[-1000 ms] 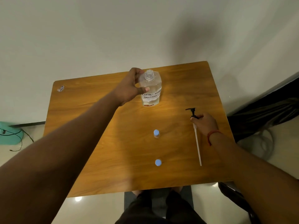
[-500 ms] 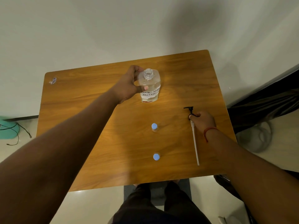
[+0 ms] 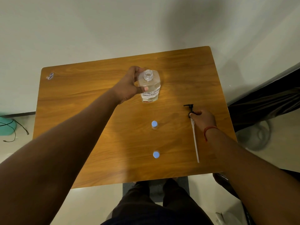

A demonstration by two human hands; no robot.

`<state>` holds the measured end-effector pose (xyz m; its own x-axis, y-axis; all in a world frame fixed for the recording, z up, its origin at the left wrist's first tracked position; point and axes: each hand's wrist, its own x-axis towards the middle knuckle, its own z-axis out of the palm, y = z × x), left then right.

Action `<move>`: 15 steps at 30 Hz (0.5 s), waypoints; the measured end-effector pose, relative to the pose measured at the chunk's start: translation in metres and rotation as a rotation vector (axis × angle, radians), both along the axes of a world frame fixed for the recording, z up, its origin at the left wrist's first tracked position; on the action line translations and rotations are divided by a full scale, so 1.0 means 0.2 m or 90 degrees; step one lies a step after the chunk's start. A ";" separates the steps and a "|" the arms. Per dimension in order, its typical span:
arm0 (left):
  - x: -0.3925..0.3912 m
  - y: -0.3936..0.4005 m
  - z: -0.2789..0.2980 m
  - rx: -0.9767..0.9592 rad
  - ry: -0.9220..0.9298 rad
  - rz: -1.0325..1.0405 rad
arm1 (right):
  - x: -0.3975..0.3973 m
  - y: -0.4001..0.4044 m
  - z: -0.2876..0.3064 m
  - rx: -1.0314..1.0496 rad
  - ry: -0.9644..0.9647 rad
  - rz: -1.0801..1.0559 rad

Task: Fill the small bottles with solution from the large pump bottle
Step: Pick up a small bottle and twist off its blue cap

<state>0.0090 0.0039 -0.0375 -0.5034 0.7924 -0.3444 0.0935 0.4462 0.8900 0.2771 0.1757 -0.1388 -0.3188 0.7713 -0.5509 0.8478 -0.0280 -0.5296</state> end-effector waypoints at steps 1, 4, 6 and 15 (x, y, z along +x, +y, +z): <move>0.00 0.00 0.00 -0.003 0.002 -0.001 | 0.00 0.00 0.01 -0.001 0.003 -0.004; -0.01 0.00 0.00 -0.013 0.014 -0.007 | 0.01 -0.01 0.01 -0.005 0.013 -0.013; -0.02 -0.01 0.00 -0.017 0.017 -0.012 | 0.01 -0.01 0.02 -0.003 0.014 -0.014; -0.01 -0.03 0.00 -0.024 0.016 -0.020 | 0.02 -0.03 0.03 -0.012 0.033 -0.041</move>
<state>0.0067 -0.0031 -0.0375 -0.4868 0.7951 -0.3617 0.1306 0.4756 0.8699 0.2803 0.1706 -0.1329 -0.2968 0.7804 -0.5503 0.8157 -0.0925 -0.5711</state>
